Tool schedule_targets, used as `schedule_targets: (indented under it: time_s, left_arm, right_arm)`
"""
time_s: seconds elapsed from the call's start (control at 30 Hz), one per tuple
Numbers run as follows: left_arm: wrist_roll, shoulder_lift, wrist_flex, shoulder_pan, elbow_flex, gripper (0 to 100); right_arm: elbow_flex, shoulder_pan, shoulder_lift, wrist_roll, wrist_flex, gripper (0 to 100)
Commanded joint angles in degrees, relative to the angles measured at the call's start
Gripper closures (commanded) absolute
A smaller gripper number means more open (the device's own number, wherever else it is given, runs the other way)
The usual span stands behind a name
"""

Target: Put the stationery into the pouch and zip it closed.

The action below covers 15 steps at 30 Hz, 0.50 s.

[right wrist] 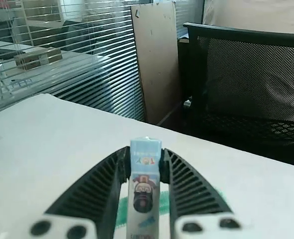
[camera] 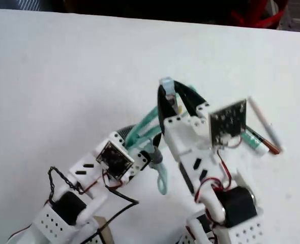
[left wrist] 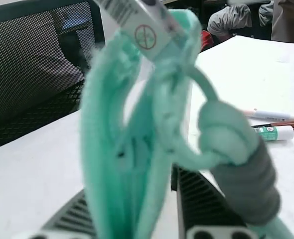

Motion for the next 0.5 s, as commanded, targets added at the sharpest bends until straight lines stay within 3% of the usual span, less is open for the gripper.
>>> schedule_targets:
  time_s: [0.0,0.1,0.17,0.3,0.47]
  left_arm:
    - [0.0,-0.57,-0.26,-1.45,-3.16,87]
    - [0.0,-0.57,-0.18,-1.45,-3.16,87]
    - [0.0,-0.57,-0.18,-1.36,-3.16,87]
    - [0.0,-0.57,-0.09,-1.27,-3.16,87]
    - [0.0,-0.57,-0.09,-1.45,-3.16,87]
  right_arm:
    - [0.18,-2.68,-1.1,6.15,4.88,98.1]
    - [-0.18,-7.08,0.4,13.01,7.25,98.1]
    - [-0.88,-8.22,1.45,13.54,7.16,98.1]
    - [-1.23,-6.37,5.93,13.54,-0.4,98.1]
    - [-1.05,-2.33,9.98,13.45,-0.84,98.1]
